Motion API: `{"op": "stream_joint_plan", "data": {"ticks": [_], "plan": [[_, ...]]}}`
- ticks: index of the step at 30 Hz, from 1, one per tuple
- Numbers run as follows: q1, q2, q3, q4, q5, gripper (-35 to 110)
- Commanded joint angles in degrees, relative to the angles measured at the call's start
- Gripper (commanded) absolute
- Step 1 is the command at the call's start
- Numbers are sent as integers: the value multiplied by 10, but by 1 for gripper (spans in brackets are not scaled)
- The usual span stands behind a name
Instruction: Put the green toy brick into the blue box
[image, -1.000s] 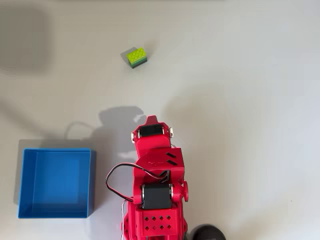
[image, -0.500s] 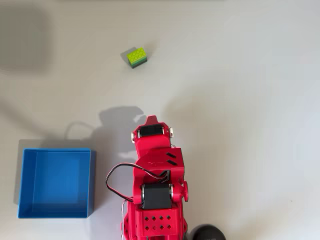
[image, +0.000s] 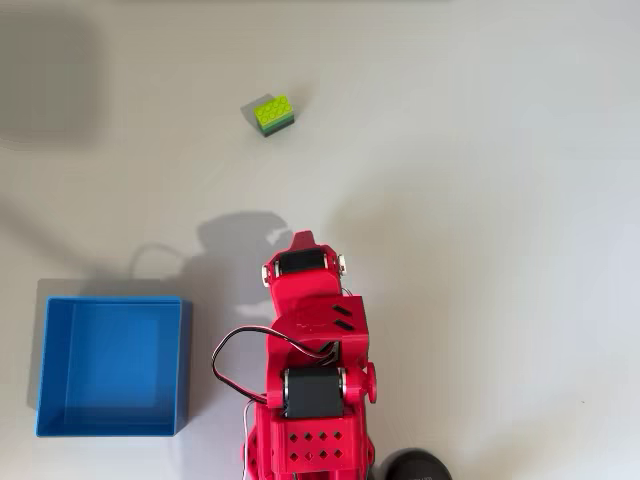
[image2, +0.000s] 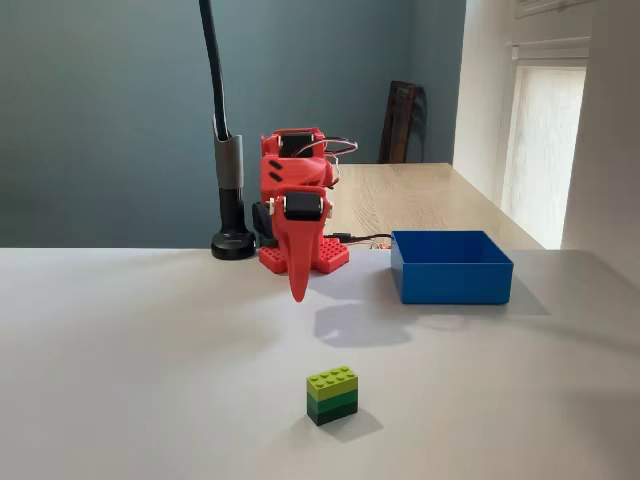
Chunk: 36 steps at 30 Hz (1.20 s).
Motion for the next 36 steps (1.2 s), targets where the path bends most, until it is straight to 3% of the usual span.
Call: {"op": "stream_joint_plan", "data": {"ticks": [1, 12, 27, 31, 36], "plan": [[-1, 2, -5, -40, -18, 0], [-47, -185, -166, -89, -9, 0], [-63, -606, -589, -73, -39, 0], [-62, -700, -708, 1, -71, 18], [-56, -797, -803, 72, -109, 26]]}}
